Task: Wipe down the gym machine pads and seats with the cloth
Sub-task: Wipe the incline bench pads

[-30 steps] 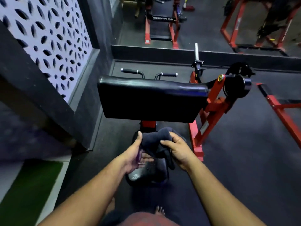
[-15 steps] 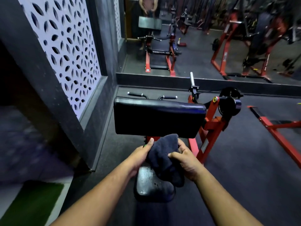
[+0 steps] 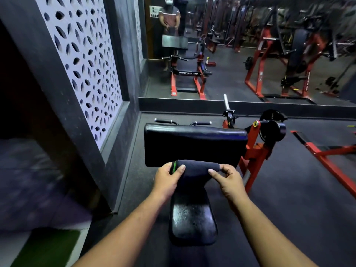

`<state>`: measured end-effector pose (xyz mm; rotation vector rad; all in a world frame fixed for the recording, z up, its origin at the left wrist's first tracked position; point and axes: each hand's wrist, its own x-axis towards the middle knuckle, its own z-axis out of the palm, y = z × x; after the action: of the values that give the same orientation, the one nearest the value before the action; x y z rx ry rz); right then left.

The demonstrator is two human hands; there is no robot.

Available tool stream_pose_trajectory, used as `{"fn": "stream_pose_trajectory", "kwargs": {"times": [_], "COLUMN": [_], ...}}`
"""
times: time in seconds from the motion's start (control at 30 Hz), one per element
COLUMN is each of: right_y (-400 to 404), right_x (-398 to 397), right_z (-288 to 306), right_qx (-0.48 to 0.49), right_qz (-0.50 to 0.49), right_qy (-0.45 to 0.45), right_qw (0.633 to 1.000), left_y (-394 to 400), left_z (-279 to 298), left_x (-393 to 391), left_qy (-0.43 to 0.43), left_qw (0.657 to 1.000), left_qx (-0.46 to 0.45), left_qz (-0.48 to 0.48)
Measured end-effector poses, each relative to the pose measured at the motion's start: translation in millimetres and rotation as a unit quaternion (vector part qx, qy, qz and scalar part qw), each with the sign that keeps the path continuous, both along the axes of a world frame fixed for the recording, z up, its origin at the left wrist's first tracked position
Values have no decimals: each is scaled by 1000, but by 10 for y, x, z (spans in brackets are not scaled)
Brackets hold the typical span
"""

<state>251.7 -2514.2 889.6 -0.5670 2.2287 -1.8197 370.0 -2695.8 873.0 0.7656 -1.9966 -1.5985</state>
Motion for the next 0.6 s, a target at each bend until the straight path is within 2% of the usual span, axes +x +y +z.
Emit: {"fn": "stream_pose_trajectory", "kwargs": {"times": [0.07,0.1,0.13,0.2,0.27,0.37,0.5,0.6], "right_y": [-11,-14,-15,-31,-39,47,259,372], "right_x": [-12,-35,-68,-145,-253,-473,-773,-927], "right_z": [-44,-83,-112,-148,-192,-397,-893,-1370], "right_qx": [-1,1,-2,-1,-19,-14,101,160], "right_qz": [-20,-21,-14,-12,-22,15,98,96], "right_qy": [26,22,22,28,4,-39,-64,-104], "right_qw": [999,1000,1000,1000,1000,999,988,977], "left_y": [-7,3,32,113,204,378,622,780], "left_z": [-90,-100,-113,-77,-96,-232,-639,-1094], "left_x": [-26,-33,-61,-104,-192,-352,-573,-714], "left_qy": [-41,-31,-5,35,33,18,-38,-98], "left_qw": [993,990,992,998,999,999,996,988], "left_qx": [-96,-118,-107,-27,21,51,82,102], "left_qz": [57,74,73,41,17,3,9,61]}}
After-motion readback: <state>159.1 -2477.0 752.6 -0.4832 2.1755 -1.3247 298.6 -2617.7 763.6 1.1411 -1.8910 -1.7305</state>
